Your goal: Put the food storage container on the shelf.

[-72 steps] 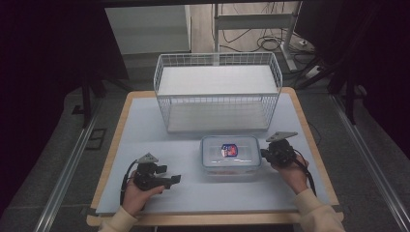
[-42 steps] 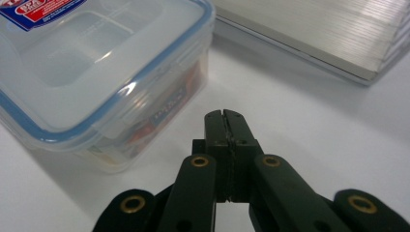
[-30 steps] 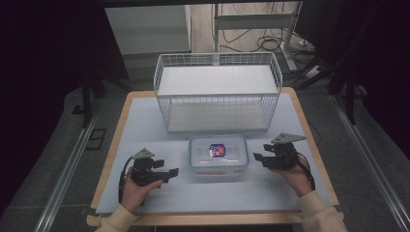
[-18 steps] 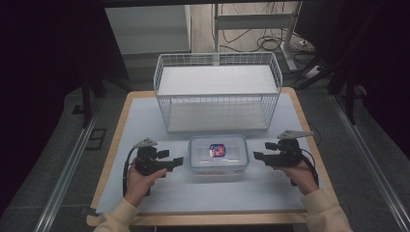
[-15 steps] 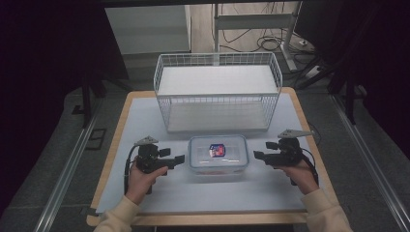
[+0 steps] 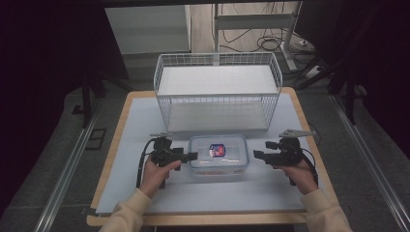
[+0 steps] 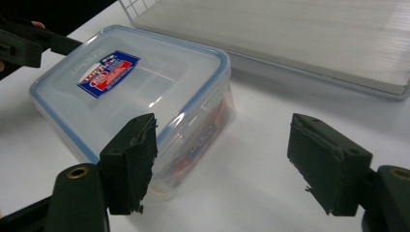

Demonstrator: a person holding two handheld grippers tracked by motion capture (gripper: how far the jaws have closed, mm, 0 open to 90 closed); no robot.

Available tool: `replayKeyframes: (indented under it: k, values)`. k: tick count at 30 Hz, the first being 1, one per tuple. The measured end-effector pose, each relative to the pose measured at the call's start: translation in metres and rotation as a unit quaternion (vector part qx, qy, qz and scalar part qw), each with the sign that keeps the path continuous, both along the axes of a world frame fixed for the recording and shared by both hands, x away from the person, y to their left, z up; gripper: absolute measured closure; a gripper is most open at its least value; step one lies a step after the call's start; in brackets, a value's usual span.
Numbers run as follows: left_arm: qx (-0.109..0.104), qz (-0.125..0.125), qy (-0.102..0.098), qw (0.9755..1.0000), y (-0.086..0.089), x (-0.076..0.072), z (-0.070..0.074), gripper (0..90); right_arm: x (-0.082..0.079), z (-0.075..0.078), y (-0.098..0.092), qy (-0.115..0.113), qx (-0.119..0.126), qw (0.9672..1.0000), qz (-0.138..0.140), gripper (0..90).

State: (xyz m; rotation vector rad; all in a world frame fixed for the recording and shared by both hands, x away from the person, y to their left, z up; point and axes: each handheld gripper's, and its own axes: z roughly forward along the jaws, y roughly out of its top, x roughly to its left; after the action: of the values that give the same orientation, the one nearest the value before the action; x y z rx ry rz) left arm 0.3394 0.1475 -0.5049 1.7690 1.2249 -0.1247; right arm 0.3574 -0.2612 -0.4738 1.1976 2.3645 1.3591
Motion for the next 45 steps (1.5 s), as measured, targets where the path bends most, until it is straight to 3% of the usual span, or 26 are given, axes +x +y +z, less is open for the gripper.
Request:
replayKeyframes:
  k: [3, 7, 10, 24, 27, 30, 35, 45]
  values:
    - [-0.013, -0.010, 0.013, 0.9998, -0.002, 0.002, -0.005, 14.9, 0.001, -0.002, 0.001, 0.000, -0.006, 1.0000, -0.003, 26.1]
    - [-0.020, -0.009, 0.030, 0.9993, -0.005, 0.004, -0.013, 16.5, 0.001, -0.002, 0.002, 0.006, 0.007, 1.0000, 0.003, 25.7]
    - [-0.043, -0.016, 0.048, 0.9978, -0.006, 0.005, -0.018, 17.2, 0.001, -0.002, 0.002, 0.005, 0.006, 1.0000, 0.003, 25.7]
    - [-0.049, -0.030, 0.051, 0.9970, -0.007, 0.005, -0.019, 20.2, 0.001, -0.003, 0.003, 0.014, 0.008, 0.9999, 0.003, 25.7]
    - [-0.050, -0.031, 0.051, 0.9970, -0.007, 0.005, -0.020, 20.3, 0.003, -0.005, 0.004, 0.037, 0.036, 0.9986, 0.009, 25.6]
    - [-0.051, -0.031, 0.051, 0.9969, -0.006, 0.005, -0.020, 20.4, 0.006, -0.007, 0.006, 0.071, 0.069, 0.9949, 0.019, 25.4]
    - [-0.052, -0.031, 0.051, 0.9969, -0.006, 0.005, -0.020, 20.5, 0.012, -0.015, 0.015, 0.091, 0.059, 0.9936, 0.030, 24.7]
    - [-0.055, -0.029, 0.049, 0.9968, -0.006, 0.004, -0.021, 20.7, 0.024, -0.024, 0.030, 0.141, 0.082, 0.9858, 0.041, 24.6]
